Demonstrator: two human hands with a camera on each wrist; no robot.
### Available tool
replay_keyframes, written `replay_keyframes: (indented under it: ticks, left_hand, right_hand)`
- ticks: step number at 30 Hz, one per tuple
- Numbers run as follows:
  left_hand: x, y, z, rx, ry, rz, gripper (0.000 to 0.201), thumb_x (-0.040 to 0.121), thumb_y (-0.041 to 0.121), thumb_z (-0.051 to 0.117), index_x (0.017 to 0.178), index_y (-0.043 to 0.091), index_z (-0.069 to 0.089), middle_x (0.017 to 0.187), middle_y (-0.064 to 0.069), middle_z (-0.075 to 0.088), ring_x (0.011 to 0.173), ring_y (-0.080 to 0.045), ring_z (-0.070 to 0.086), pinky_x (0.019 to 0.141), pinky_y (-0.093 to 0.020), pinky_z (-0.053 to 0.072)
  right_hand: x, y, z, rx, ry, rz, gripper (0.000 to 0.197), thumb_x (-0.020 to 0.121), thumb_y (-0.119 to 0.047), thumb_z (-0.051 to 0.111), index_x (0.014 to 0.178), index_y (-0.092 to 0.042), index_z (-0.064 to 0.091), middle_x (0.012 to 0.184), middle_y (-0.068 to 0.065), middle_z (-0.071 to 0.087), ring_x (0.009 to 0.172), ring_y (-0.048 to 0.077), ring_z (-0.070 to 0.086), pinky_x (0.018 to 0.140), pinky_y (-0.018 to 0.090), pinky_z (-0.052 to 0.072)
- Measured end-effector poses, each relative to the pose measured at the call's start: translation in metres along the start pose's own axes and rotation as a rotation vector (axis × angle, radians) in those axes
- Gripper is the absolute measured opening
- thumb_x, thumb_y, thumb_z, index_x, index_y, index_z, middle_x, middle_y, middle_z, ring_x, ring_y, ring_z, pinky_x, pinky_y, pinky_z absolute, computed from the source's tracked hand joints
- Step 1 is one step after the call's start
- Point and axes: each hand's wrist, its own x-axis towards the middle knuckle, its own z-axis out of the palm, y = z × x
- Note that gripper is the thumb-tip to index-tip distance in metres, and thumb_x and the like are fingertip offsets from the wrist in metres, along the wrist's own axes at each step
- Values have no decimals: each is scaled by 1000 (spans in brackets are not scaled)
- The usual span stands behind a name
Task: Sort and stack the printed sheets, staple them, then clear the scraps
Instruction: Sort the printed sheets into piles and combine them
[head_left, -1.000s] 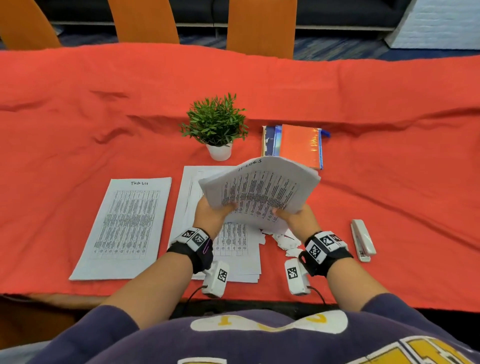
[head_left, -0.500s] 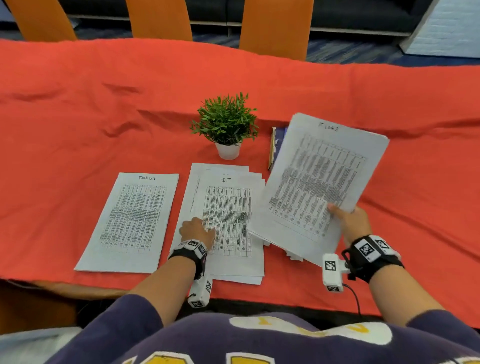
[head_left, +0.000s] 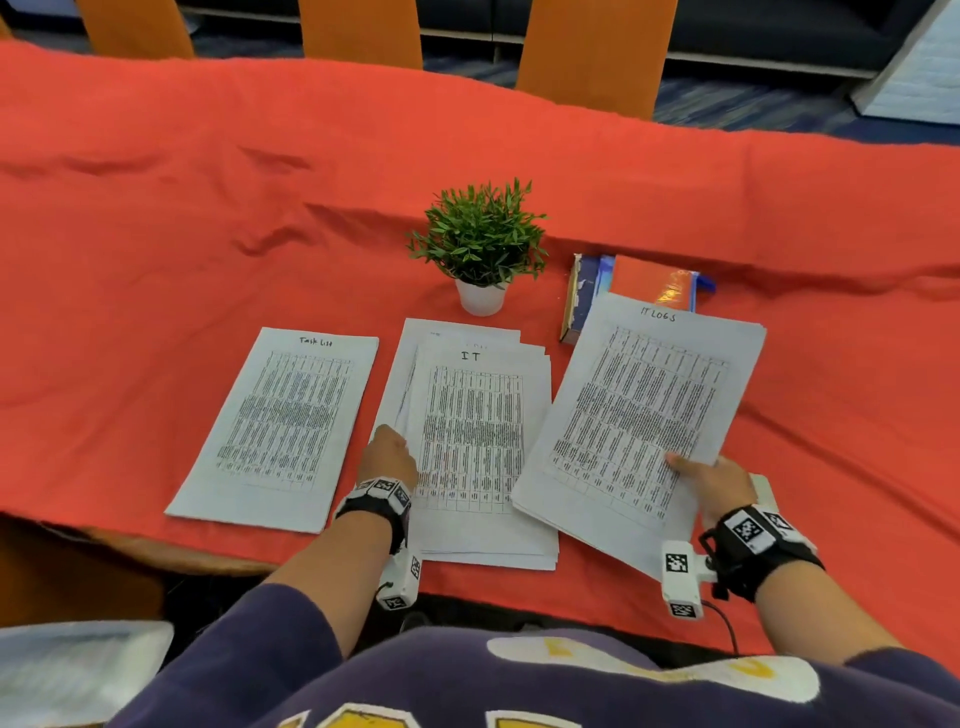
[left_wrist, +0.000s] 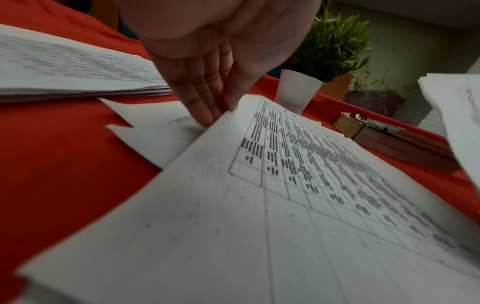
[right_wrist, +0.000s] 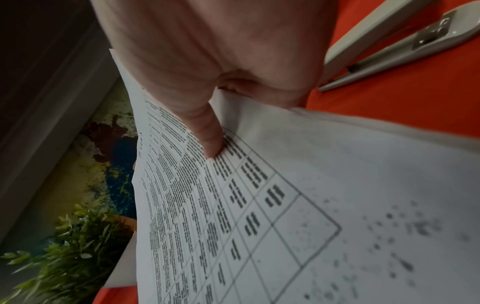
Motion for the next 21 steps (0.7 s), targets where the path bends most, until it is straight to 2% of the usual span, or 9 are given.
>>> replay_keyframes:
  ticks: [3,6,8,10,12,13,15,18,21]
  left_hand:
    - [-1,-2,-4,-76,65,28,10,91,2,45,94,10,50,89,-14,62,72,-28,59,63,-34,50]
    - [2,3,-2,-144,56,1,12,92,8,49,104,11,49,92,-13,65,77,-26,61,71,-36,53]
    - [6,10,3,-174,-18,-77,36,88,16,63,119,7,46,112,-16,63,98,-28,61,84,-36,50]
    - [11,14,13,-46,-75,-141,69,79,30,76,130,2,39,130,-18,51,120,-31,51,98,-39,45]
    - [11,16,20,138,-135,-176,86,74,37,79,135,0,32,134,-18,44,127,-32,44,103,-41,43]
    - [10,16,22,176,-151,-181,85,74,34,80,135,1,31,134,-17,44,127,-32,45,102,-40,44]
    - [9,13,25,146,-138,-141,71,78,21,77,132,2,35,130,-18,48,120,-33,50,97,-42,47]
    - [3,12,22,138,-92,1,46,85,2,58,128,3,40,120,-17,54,104,-32,58,83,-40,52]
    - [-10,20,14,212,-73,129,44,88,-3,43,130,6,39,116,-14,56,96,-33,60,74,-36,46]
  right_hand:
    - [-3,1,9,-21,-3,14,19,81,-7,72,99,-5,68,94,13,71,86,31,69,93,50,52]
    - [-2,2,13,-28,-1,19,25,83,-5,70,107,-1,66,93,15,70,83,30,68,91,48,52]
    - [-4,1,15,-25,-2,25,28,83,-5,70,110,1,65,101,18,69,87,33,67,91,49,52]
    - [-3,1,14,-24,0,21,28,84,-4,69,111,1,64,101,19,68,85,32,67,90,48,52]
    - [-4,1,13,-18,1,17,26,84,-3,68,110,0,65,98,17,68,82,29,67,90,47,52]
    - [-5,1,12,-23,2,16,24,84,-2,68,109,-1,65,95,16,69,80,27,66,90,46,52]
    - [-4,2,7,-24,13,8,23,84,-2,67,107,-2,65,93,14,69,80,27,67,90,45,52]
    - [-4,6,0,-33,51,17,26,84,-5,69,109,0,66,104,19,69,91,35,68,92,51,52]
    - [-3,12,-3,-29,76,40,26,83,-7,70,108,-1,66,107,21,69,92,36,68,92,52,52]
